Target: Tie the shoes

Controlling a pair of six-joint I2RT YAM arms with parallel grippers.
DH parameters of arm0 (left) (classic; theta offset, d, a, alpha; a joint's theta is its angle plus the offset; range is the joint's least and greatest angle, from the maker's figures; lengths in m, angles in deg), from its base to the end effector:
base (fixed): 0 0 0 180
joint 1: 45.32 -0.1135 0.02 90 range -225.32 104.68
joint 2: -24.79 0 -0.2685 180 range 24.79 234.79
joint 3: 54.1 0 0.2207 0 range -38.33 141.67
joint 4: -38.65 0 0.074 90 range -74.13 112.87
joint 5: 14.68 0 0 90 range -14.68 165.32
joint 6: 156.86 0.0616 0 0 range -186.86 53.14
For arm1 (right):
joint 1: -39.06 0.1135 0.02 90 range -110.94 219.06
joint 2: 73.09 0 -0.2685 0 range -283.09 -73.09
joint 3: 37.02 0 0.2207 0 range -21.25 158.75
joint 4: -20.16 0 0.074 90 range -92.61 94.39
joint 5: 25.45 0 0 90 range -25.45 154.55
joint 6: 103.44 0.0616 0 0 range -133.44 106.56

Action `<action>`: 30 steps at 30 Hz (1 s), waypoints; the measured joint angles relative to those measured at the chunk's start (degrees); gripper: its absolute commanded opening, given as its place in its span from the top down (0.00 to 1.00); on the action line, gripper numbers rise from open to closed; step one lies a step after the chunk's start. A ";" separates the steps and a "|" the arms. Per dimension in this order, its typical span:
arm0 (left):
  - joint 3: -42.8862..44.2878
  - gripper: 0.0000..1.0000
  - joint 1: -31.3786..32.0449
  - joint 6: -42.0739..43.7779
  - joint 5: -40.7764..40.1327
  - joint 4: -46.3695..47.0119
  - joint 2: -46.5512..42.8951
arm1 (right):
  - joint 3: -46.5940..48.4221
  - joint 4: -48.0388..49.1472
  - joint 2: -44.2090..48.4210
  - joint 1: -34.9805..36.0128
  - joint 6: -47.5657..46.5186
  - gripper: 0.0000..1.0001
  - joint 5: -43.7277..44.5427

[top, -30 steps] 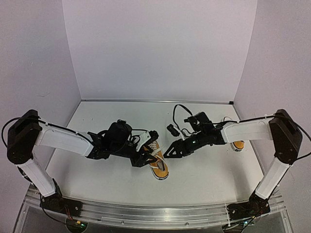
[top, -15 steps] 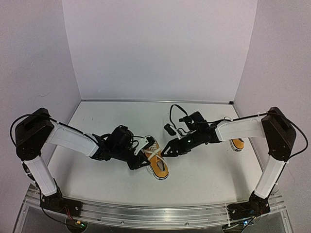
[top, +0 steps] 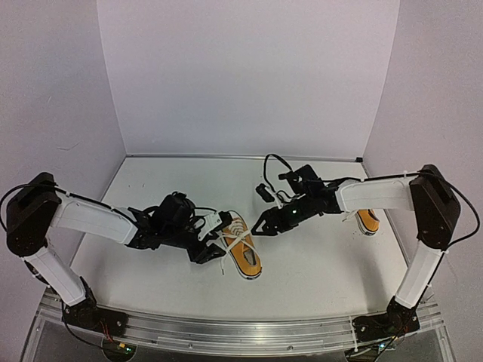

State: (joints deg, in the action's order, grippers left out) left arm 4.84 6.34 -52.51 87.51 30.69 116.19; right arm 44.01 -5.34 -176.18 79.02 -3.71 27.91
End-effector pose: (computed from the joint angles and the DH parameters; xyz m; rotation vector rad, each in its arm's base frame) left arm 0.1852 -0.2551 0.1764 1.3611 1.8853 -0.5781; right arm 0.2590 0.2649 0.2010 -0.9579 2.3193 1.1538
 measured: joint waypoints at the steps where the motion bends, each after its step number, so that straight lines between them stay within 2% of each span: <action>1: -0.08 0.35 -0.06 1.01 0.22 0.42 -0.82 | 0.00 -0.29 0.00 -0.16 -0.04 0.39 0.00; 4: -0.12 0.34 -1.19 3.91 2.21 1.95 -1.69 | 0.00 -0.57 0.00 -1.15 0.33 0.36 -0.84; 7: -0.10 0.33 -5.03 7.26 5.44 1.50 -1.63 | 0.00 0.49 -0.12 -3.34 1.51 0.33 -2.94; 11: 2.16 0.32 -8.53 13.25 8.56 -0.94 0.22 | 0.00 4.93 -1.78 -5.36 3.85 0.33 -7.75; 20: 13.92 0.30 -8.79 22.74 11.78 -10.02 10.63 | 0.00 13.24 -7.89 -5.00 8.26 0.40 -16.21; 23: 16.10 0.35 -8.87 23.92 11.97 -11.64 13.78 | 0.00 14.32 -8.58 -4.64 8.93 0.46 -17.79; 30: 16.86 0.55 -9.00 24.76 13.48 -14.06 15.90 | 0.00 16.47 -9.78 -4.17 9.17 0.59 -19.63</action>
State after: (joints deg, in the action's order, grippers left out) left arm 21.70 -2.67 -27.75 100.99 16.63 132.09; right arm 44.01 11.13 -185.96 74.85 5.46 8.28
